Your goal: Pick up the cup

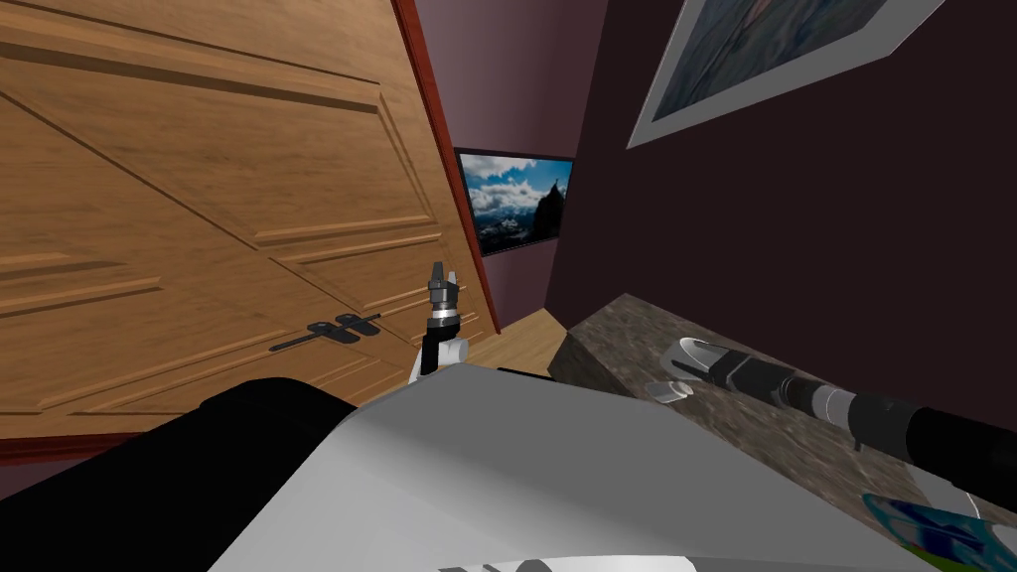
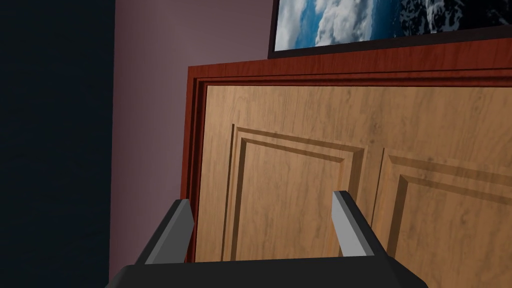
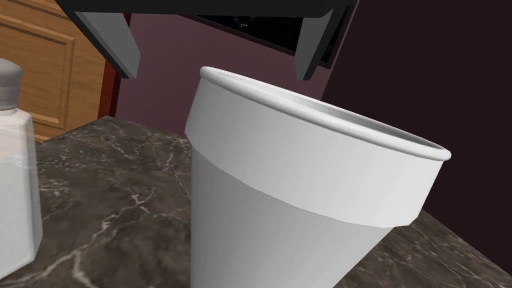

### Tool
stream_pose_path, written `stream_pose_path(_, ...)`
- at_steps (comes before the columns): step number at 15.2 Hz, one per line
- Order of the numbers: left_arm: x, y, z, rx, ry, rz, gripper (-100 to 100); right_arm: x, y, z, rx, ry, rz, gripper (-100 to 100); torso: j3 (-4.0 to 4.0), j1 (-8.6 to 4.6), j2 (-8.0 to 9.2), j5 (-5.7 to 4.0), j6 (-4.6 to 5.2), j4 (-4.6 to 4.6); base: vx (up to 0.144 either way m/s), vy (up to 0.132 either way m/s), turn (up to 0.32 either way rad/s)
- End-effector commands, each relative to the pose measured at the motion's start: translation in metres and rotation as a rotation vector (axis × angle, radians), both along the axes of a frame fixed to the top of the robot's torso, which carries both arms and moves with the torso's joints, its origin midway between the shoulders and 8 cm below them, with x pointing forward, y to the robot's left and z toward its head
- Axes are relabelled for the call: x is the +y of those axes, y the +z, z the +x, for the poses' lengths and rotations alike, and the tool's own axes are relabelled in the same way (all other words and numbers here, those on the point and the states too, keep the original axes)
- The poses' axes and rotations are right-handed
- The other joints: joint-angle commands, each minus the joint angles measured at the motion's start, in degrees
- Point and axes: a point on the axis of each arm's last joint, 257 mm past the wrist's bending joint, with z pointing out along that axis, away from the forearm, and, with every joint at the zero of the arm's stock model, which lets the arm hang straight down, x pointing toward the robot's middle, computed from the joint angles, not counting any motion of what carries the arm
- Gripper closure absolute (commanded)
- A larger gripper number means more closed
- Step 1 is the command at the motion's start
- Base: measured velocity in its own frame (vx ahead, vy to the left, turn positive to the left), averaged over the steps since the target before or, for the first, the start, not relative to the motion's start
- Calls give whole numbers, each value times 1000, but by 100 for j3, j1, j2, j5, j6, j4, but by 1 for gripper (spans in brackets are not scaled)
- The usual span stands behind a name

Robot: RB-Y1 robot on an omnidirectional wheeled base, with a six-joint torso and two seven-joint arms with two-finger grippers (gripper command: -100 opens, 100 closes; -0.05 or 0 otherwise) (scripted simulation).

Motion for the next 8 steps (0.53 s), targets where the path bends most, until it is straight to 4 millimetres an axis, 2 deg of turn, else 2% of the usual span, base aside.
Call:
stream_pose_path(1,0,0,0,0,0,0,0,-3,2,-1,18,23,-32,-100,0,0,0,0,0,0,3,9,21)
stream_pose_path(2,0,0,0,0,0,0,0,-17,-3,-9,59,43,-86,-100,1,0,1,0,1,0,0,14,39)
stream_pose_path(4,0,0,0,0,0,0,0,-16,-1,-6,65,61,-99,-100,1,2,2,0,0,1,-1,13,35)
stream_pose_path(5,0,0,0,0,0,0,0,-28,-5,-14,107,85,-153,-100,2,1,3,0,1,1,-5,18,51)
stream_pose_path(6,0,0,0,0,0,0,0,-27,-3,-11,111,99,-163,-100,2,3,4,0,0,1,-6,19,46)
stream_pose_path(7,0,0,0,0,0,0,0,-40,-8,-21,150,114,-206,-100,3,3,5,0,0,1,-7,23,52)
stream_pose_path(8,0,0,0,0,0,0,0,-39,-6,-18,155,129,-217,-100,3,4,5,0,0,1,-9,25,42)
